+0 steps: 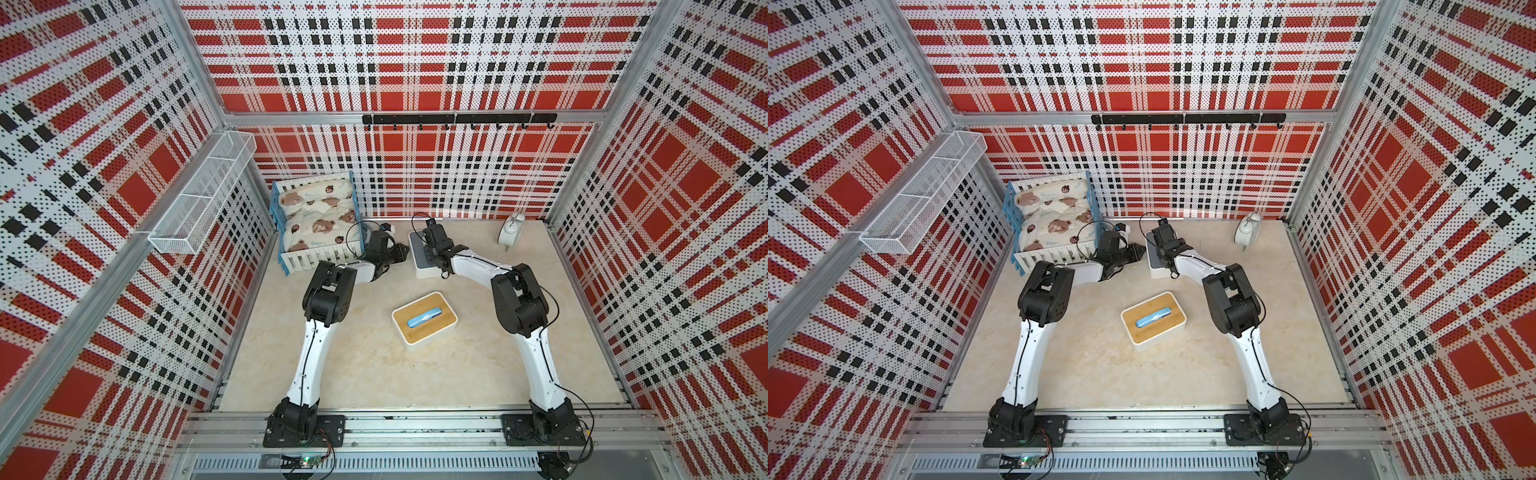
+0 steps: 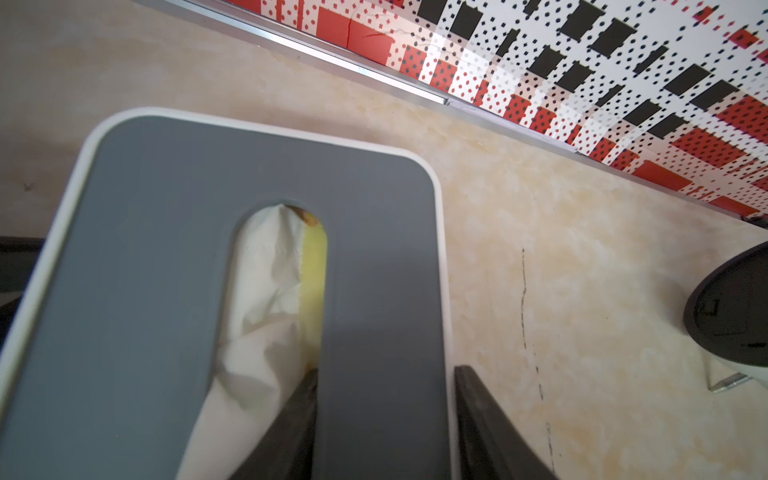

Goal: Put the tissue paper into the tissue box
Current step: Close the box lid on the tissue box.

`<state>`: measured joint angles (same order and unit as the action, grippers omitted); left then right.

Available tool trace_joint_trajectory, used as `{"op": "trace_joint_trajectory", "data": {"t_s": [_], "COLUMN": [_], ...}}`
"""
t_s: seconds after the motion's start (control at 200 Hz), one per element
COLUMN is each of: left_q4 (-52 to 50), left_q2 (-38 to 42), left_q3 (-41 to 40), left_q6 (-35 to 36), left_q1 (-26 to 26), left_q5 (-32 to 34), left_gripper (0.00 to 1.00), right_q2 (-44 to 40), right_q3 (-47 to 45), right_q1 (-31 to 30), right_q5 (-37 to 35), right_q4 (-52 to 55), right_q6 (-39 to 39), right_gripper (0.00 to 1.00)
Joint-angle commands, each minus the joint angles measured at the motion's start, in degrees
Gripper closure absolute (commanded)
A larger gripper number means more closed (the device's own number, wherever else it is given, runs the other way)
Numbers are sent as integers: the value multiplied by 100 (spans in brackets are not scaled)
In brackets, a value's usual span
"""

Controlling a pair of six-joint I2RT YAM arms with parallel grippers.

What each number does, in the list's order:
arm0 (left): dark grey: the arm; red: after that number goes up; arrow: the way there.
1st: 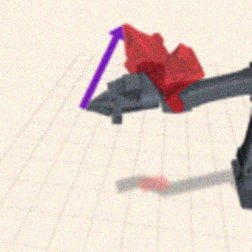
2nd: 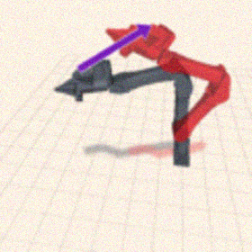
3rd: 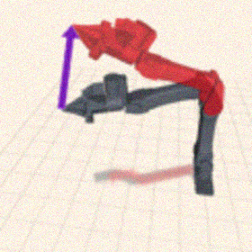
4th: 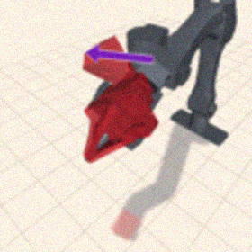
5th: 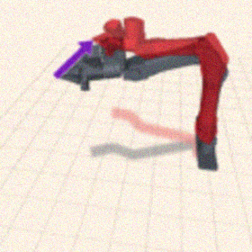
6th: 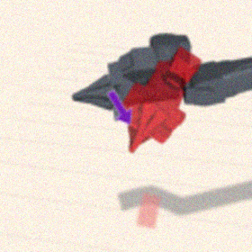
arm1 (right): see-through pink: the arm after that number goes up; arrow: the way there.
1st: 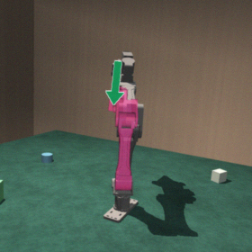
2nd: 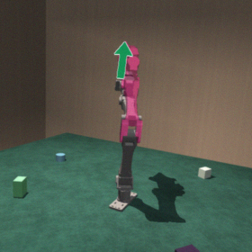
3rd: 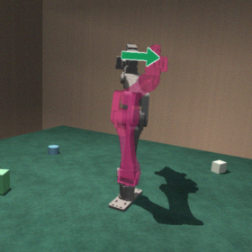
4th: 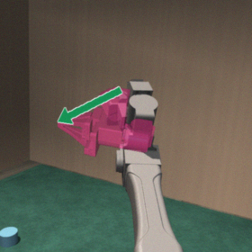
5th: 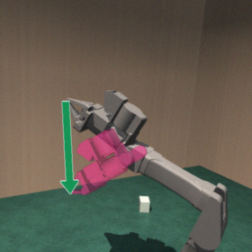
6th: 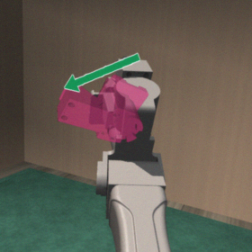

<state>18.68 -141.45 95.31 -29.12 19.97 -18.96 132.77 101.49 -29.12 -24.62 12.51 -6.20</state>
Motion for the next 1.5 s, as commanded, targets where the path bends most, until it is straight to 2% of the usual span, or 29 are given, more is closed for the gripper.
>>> {"op": "trace_joint_trajectory", "data": {"t_s": [0.0,0.115,0.446,0.737,0.912,1.147,1.323,1.498], "left_q4": [299,576,768,925,1235,1671,1774,1775], "left_q2": [210,414,536,662,932,1554,1699,1691], "left_q3": [-284,-615,-851,-1028,-1349,-1906,-1990,-1978], "left_q6": [56,-9,-60,-75,-119,-189,-230,-236], "left_q1": [236,201,165,148,136,130,157,168], "left_q5": [-393,-268,-214,-129,-67,-24,-96,-117], "left_gripper": [74,74,74,75,75,75,74,74], "right_q2": [342,336,490,906,873,190,-121,-358], "right_q3": [-525,-215,1311,1729,1578,1742,2118,1951], "right_q1": [-216,-210,-26,8,14,14,65,138], "right_q5": [893,1001,1387,1309,1395,1635,1869,2009], "right_q4": [783,1147,2618,3175,3076,3272,3570,3535], "right_q6": [92,108,176,374,334,303,269,199], "right_gripper": [89,81,82,81,67,49,45,45]}}
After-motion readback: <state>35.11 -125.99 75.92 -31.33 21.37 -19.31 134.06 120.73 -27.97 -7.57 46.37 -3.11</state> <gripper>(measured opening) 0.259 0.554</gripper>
